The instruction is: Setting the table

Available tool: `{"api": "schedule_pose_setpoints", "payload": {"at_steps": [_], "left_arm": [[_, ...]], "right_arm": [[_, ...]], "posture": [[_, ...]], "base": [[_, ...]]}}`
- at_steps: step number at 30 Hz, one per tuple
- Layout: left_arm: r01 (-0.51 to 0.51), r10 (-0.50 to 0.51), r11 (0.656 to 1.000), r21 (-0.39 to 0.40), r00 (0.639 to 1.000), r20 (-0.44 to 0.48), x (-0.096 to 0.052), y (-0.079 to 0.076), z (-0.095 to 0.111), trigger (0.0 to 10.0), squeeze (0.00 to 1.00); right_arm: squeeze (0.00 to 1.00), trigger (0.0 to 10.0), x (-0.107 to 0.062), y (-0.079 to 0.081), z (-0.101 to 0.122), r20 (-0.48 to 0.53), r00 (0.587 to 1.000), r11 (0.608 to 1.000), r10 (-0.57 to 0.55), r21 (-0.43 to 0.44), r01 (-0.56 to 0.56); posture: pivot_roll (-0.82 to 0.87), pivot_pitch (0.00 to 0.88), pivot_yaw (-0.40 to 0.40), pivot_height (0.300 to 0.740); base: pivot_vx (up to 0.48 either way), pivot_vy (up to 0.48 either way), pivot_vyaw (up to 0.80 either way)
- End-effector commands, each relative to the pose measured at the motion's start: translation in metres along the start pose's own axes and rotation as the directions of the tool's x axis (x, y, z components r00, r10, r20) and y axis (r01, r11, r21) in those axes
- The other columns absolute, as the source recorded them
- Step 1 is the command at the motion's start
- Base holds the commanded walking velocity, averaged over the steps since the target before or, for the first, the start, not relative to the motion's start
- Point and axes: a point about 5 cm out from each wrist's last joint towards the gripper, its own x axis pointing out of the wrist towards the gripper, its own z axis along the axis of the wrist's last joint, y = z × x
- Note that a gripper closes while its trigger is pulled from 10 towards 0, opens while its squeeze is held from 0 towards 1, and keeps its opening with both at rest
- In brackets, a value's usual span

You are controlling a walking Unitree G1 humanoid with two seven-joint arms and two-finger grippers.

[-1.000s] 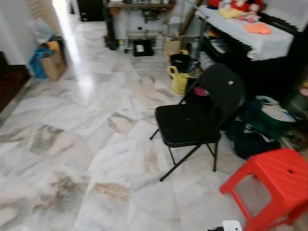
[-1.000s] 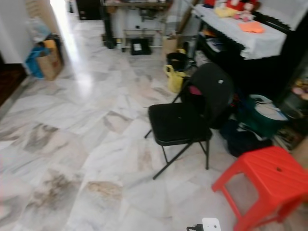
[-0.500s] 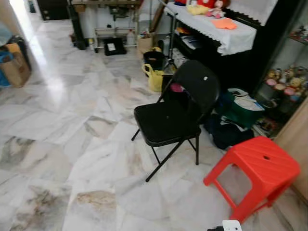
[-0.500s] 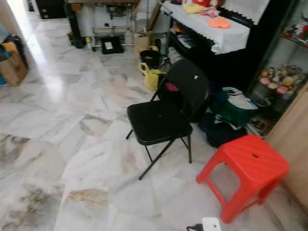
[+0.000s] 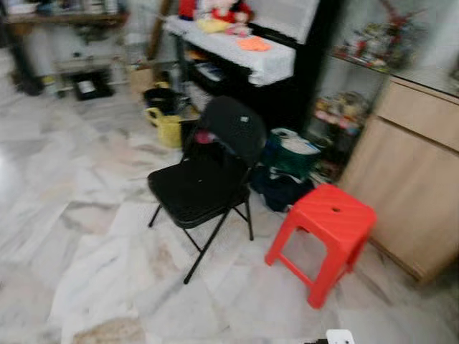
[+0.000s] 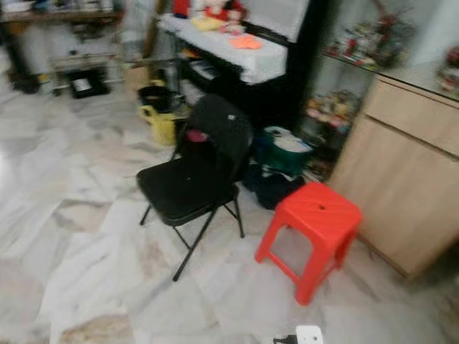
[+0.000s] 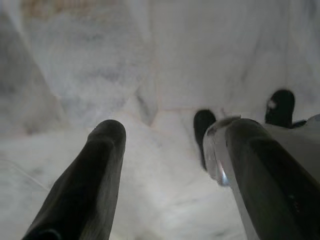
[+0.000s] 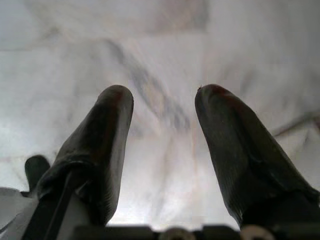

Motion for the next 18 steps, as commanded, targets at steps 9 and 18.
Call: {"api": "schedule_pose_setpoints", "payload": {"at_steps": [9,18], "left_arm": [[0.123,-0.121,0.987,0.105,0.992,-0.026,-0.001,-0.119,0.016,10.0,0.0],[0.07,-0.069,0.997,0.015,0.997,-0.034,0.001,-0.093,0.006,10.0,0.0]], "right_arm": [[0.0,10.0,0.003,0.024,0.008,-0.041,0.991,0.982,0.13,0.141,-0.123],[0.0,10.0,0.0,0.026,-0.004,-0.048,0.994,0.965,0.095,0.249,-0.08]], "posture": [[0.13,0.0,0.038,0.74],[0.07,0.003,0.037,0.74]], "base": [[0.0,0.0,-0.79],[0.0,0.0,-0.79]]}}
